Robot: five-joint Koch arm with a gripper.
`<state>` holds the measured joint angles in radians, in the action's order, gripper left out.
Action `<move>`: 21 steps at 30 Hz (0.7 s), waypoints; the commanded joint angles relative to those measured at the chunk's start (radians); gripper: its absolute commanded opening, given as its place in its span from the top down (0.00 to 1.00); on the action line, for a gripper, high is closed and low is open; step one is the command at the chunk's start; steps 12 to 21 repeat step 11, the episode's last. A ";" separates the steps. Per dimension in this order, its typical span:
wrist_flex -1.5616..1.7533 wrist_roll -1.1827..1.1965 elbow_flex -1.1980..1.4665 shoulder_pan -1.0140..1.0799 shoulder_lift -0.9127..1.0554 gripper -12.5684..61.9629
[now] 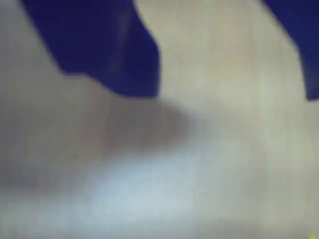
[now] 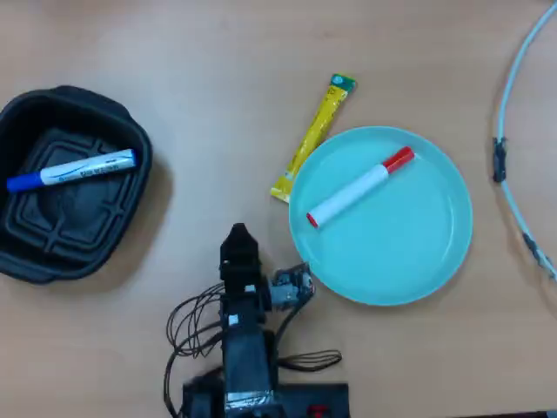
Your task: Pick up the blue pen and put it in the black bowl
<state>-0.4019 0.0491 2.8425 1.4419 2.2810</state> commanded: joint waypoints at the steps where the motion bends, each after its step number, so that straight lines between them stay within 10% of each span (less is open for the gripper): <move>1: -0.002 -0.020 0.034 -0.002 0.095 0.42; 21: 0.129 -0.008 0.176 0.000 0.094 0.42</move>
